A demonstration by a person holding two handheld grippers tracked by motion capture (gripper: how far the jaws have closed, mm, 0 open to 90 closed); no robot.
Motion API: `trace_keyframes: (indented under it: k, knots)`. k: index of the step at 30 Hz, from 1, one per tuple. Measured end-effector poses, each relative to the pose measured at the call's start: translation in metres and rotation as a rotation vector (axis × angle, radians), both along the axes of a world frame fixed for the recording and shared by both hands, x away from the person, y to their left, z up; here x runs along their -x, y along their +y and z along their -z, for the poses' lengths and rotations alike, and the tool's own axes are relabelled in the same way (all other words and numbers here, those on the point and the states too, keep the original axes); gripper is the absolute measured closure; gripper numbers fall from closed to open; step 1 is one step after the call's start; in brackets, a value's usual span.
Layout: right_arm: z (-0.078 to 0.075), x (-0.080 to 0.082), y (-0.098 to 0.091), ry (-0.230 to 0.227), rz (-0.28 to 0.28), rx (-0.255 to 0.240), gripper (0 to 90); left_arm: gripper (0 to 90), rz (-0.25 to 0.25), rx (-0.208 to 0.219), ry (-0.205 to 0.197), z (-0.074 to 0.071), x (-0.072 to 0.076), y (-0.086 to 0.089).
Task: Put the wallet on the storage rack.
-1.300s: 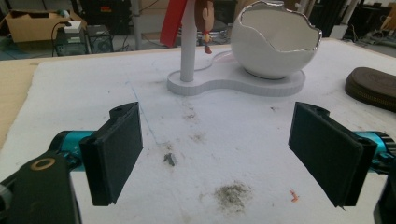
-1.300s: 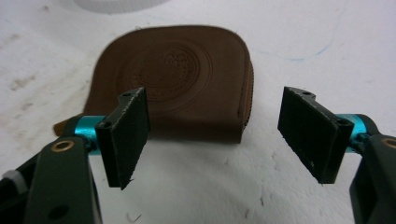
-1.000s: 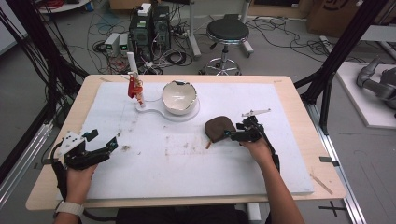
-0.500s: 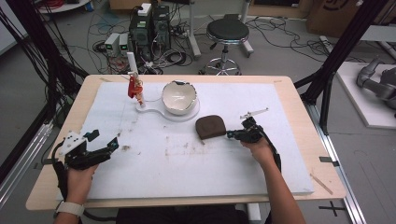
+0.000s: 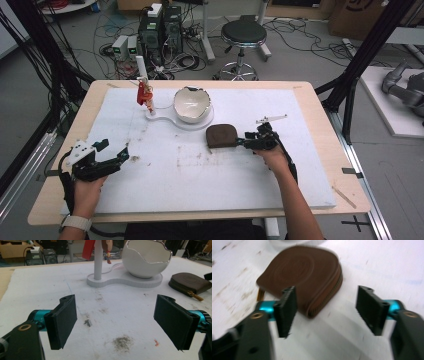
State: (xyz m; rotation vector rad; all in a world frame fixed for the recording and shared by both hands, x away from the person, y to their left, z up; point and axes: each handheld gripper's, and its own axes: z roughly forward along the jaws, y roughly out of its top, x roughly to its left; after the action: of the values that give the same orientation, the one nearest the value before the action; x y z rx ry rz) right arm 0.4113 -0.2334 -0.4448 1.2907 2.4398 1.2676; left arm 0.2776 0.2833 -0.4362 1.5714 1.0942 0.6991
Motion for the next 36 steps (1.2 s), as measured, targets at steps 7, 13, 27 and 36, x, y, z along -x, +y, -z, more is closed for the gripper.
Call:
trace_keyframes:
  k: [7,13,27,36]
  knots:
    - [-0.009,-0.029,0.021,-0.020,0.011,-0.018,23.9,19.0,0.017,-0.011,0.006,0.001,-0.002,-0.005]
    - [-0.003,-0.054,0.036,0.065,-0.052,0.011,44.6,19.2,0.008,-0.008,0.011,0.001,-0.002,-0.003]
    - [-0.004,-0.043,0.015,0.187,-0.126,-0.177,80.1,19.2,0.016,-0.009,0.012,0.001,-0.002,-0.004]
    - [-0.027,-0.015,0.014,0.003,-0.201,-0.156,84.4,23.1,0.116,0.055,0.054,0.001,-0.014,-0.018]
